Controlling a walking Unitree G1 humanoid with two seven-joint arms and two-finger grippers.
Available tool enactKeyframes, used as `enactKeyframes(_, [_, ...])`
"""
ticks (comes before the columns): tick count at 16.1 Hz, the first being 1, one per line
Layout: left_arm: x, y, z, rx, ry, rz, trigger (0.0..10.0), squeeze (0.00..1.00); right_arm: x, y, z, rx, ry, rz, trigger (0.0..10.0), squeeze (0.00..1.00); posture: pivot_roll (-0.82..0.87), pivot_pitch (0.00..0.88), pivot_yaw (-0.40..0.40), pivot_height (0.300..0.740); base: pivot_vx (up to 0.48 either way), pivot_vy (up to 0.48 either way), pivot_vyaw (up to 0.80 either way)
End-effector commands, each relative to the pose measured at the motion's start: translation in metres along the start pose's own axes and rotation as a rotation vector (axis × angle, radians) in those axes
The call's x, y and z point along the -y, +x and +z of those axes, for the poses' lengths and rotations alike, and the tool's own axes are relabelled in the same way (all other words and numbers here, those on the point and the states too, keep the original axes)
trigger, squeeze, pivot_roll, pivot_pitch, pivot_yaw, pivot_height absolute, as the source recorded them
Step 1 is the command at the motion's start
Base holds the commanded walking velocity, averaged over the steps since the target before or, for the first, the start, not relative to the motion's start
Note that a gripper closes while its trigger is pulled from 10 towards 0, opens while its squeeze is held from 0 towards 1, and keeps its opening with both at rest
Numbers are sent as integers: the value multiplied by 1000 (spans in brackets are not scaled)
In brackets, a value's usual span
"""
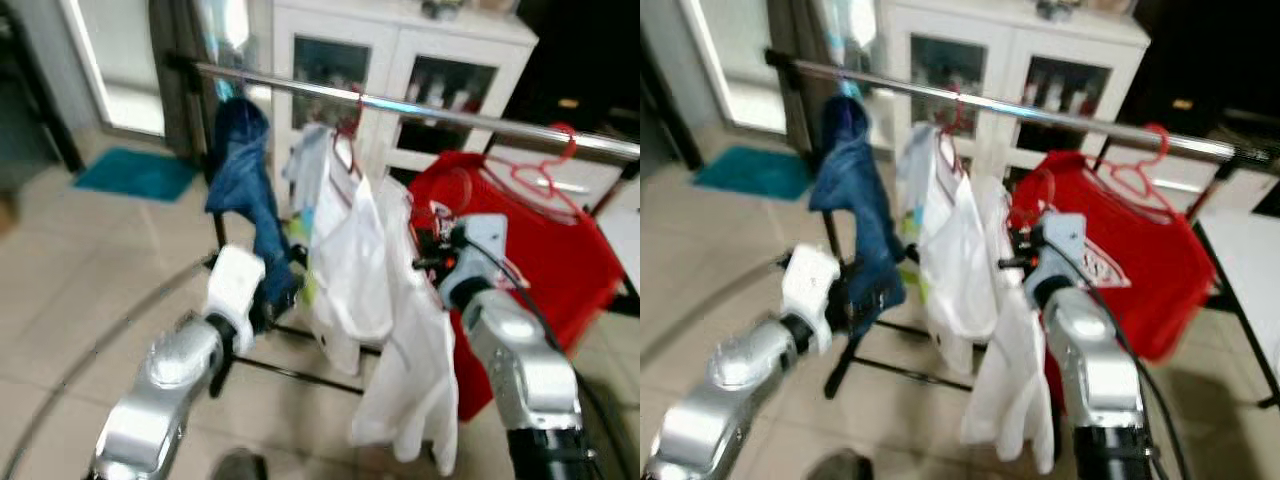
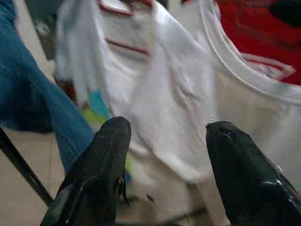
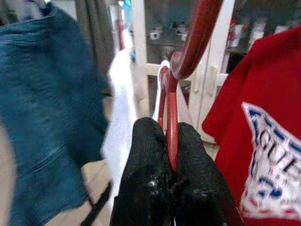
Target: Hang hanger
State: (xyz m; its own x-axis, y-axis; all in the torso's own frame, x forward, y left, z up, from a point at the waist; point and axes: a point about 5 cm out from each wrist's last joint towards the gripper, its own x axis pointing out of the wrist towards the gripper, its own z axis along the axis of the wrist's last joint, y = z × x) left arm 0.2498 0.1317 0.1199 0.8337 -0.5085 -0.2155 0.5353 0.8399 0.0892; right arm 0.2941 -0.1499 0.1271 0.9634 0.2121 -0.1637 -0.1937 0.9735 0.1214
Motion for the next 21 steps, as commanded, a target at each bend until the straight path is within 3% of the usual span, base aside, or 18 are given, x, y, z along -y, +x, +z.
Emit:
enactKeyframes(1, [-2, 1, 10, 27, 28, 1, 10000, 0, 2, -1, 6, 26, 3, -11, 0, 0, -20, 0, -79, 740, -281, 0, 0])
enactKeyframes(13, [-4, 5, 11, 15, 37, -11, 10000, 0, -2, -2, 10, 14, -24, 29, 0, 0, -33, 0, -64, 740, -251, 0, 0])
enactKeyframes(14, [-2, 6, 10, 13, 3, -39, 10000, 82, -8, -2, 11, 10, -54, 81, 0, 0, -31, 0, -67, 740, 0, 0, 0])
enactKeyframes(15, [-2, 6, 10, 15, -9, -48, 10000, 82, -10, -2, 11, 8, -62, 98, 0, 0, -31, 0, -67, 740, 0, 0, 0])
enactKeyframes(16, [-5, 9, 12, 24, -26, -40, 10000, 1000, -18, -2, 12, 10, -78, 160, 0, 0, -29, 0, -68, 740, 0, 0, 0])
enactKeyframes(20, [-17, 23, 17, 2, -2, 9, 10000, 1000, -39, -4, 17, 29, -63, 334, 0, 0, -30, 0, -60, 740, 0, 0, 0])
enactKeyframes(21, [-24, 30, 21, 1, 5, 29, 10000, 749, -45, -5, 21, 47, -47, 410, 0, 0, -34, 0, -56, 740, 0, 0, 0])
